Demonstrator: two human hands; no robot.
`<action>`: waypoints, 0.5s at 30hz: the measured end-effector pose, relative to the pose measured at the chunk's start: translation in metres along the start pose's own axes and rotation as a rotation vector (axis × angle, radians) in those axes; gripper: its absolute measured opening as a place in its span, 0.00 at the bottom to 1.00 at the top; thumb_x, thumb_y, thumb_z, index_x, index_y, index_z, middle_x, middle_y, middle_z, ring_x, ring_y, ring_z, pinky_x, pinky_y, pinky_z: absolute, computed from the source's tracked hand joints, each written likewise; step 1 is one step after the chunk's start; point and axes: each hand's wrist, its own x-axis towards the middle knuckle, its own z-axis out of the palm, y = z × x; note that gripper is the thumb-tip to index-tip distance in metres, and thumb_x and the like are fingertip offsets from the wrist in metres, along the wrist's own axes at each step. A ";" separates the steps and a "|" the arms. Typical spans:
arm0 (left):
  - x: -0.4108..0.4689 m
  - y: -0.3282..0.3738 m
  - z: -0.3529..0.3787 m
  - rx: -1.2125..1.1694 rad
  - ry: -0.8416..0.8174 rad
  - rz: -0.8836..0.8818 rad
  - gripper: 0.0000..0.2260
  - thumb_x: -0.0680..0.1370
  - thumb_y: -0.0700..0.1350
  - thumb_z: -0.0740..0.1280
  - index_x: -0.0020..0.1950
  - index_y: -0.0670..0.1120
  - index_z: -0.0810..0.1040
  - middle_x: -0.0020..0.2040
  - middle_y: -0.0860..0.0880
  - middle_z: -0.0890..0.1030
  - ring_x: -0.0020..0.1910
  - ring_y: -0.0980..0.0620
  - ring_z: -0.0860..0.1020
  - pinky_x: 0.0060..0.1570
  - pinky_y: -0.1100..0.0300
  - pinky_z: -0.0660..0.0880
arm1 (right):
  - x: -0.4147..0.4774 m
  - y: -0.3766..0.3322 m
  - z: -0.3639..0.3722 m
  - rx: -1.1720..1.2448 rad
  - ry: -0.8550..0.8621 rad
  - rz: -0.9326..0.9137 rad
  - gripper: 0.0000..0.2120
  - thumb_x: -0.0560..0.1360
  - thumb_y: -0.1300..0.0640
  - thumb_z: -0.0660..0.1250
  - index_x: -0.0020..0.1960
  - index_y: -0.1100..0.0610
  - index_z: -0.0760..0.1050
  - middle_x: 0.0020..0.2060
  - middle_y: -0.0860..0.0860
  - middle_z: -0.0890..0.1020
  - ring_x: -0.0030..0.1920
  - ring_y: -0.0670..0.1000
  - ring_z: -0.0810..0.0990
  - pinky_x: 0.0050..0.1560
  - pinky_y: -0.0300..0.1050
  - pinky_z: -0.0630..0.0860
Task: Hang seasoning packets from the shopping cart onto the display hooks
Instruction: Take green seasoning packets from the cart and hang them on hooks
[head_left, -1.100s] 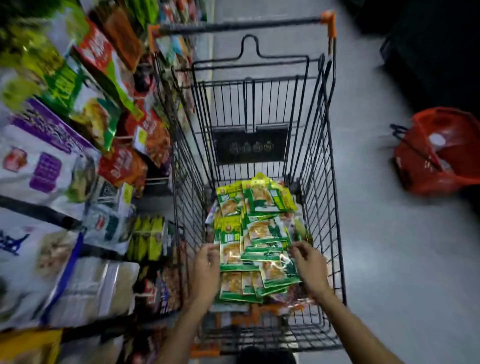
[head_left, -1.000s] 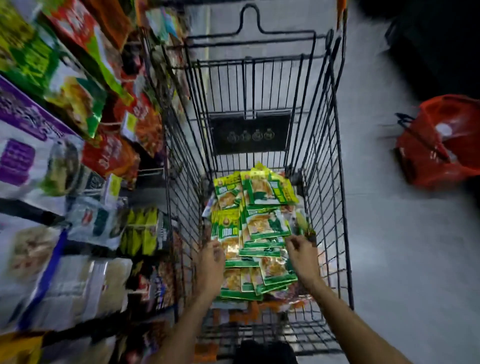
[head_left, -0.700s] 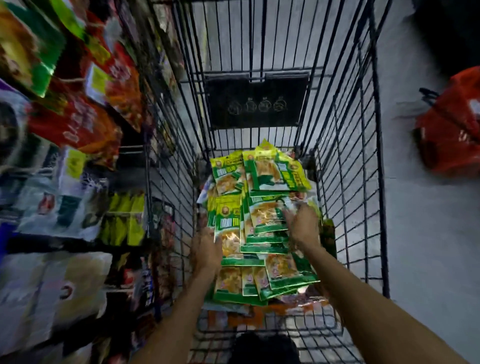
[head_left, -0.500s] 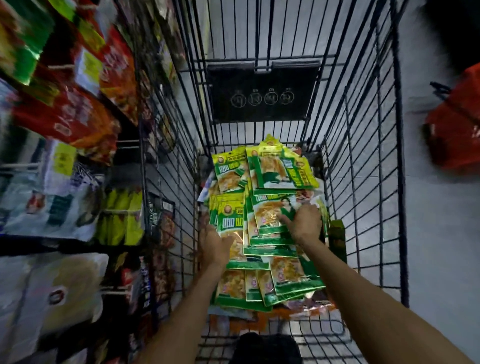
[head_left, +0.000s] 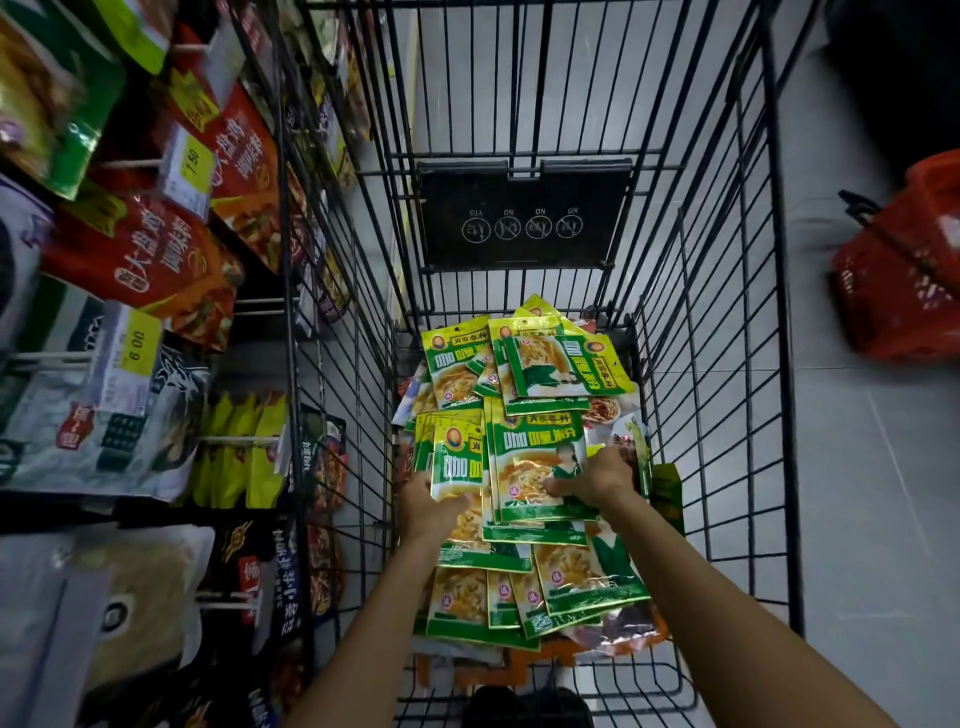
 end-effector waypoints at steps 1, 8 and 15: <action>0.000 -0.002 0.000 -0.004 -0.012 0.010 0.28 0.72 0.38 0.73 0.70 0.38 0.67 0.69 0.38 0.70 0.65 0.39 0.70 0.60 0.47 0.73 | -0.003 0.002 0.001 0.043 -0.018 0.002 0.23 0.64 0.54 0.80 0.34 0.58 0.63 0.30 0.51 0.69 0.30 0.47 0.69 0.28 0.40 0.65; -0.014 0.004 -0.012 0.018 -0.025 0.064 0.30 0.73 0.39 0.72 0.72 0.40 0.65 0.71 0.41 0.68 0.68 0.41 0.68 0.63 0.48 0.71 | -0.027 0.009 -0.012 0.431 -0.207 0.086 0.22 0.64 0.66 0.78 0.52 0.67 0.72 0.43 0.61 0.81 0.38 0.55 0.80 0.33 0.44 0.77; -0.055 0.029 -0.048 -0.080 0.082 0.273 0.11 0.74 0.37 0.70 0.56 0.39 0.78 0.48 0.45 0.81 0.50 0.43 0.80 0.45 0.59 0.77 | -0.073 0.003 -0.050 0.407 -0.155 -0.170 0.19 0.67 0.64 0.75 0.55 0.68 0.75 0.51 0.64 0.81 0.53 0.63 0.81 0.58 0.61 0.76</action>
